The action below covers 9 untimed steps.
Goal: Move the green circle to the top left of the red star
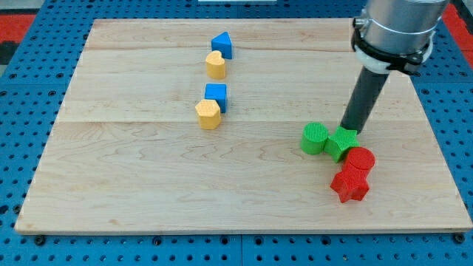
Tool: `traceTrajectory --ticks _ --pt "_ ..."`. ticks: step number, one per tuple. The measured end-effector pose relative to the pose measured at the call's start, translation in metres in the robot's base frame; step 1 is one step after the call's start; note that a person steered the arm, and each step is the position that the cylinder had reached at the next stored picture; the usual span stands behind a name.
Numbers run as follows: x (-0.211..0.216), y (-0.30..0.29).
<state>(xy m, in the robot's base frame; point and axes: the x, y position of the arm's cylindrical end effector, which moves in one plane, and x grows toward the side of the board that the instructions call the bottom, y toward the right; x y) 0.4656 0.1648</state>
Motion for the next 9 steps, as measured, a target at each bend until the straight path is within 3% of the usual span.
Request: traceTrajectory --ticks 1,3,6,8,9 --pt "0.009 0.000" --pt "-0.036 -0.002" --pt "-0.010 -0.087" --pt "0.038 -0.088" --pt "-0.008 -0.088"
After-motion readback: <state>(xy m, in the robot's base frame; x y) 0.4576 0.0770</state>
